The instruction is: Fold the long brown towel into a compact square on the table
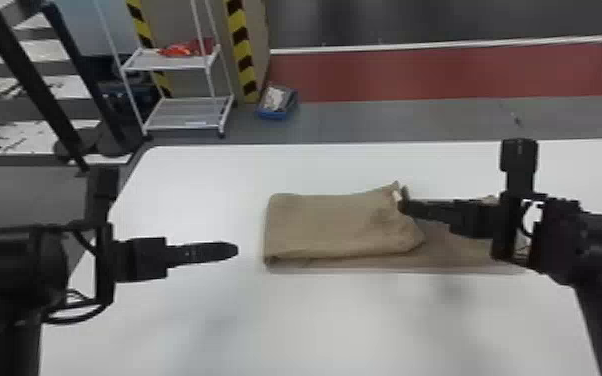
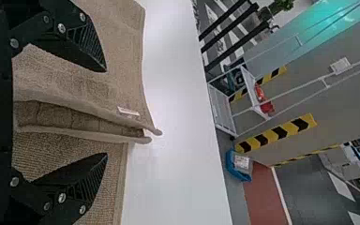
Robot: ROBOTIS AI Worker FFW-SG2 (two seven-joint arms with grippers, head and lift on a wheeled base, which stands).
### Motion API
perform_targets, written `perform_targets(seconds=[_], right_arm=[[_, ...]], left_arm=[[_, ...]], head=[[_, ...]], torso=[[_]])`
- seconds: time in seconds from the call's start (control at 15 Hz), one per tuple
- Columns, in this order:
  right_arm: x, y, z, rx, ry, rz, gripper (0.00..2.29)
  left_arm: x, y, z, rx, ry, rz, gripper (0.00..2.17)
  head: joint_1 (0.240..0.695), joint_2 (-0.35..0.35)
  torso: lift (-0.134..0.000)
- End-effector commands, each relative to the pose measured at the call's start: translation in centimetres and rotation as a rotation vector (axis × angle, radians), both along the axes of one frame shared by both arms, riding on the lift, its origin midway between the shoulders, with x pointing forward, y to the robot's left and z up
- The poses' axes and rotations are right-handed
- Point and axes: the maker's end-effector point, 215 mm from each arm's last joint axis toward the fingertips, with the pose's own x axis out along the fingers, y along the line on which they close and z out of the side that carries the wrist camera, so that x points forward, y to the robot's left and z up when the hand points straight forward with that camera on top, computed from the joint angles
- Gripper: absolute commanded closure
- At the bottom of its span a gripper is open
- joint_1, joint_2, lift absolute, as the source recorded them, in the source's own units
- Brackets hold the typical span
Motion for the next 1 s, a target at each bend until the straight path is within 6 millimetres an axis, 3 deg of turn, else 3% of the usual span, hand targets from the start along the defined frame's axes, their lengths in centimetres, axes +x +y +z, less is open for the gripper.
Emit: perform_targets(seconds=[0.0,0.4,0.93], right_arm=[[0.0,0.3,-0.8,-0.034,0.012,0.013,0.29],[0.0,0.9,-1.0,-0.047,0.019,0.031,0.58],[-0.9,0.7,-2.2,-0.052,0.040,0.032,0.60]], left_arm=[[-0.3,0.4,-0.5,-0.011,0.020,0.006,0.04],[-0.4,0.7,-0.9,-0.023,0.032,0.016,0.04],[-0.8,1.1,-1.3,-0.026,0.045,0.018,0.04]], head=[[0.695,0.129],[0.695,0.143],[0.695,0.149]], torso=[[-0.124],[-0.124],[-0.124]])
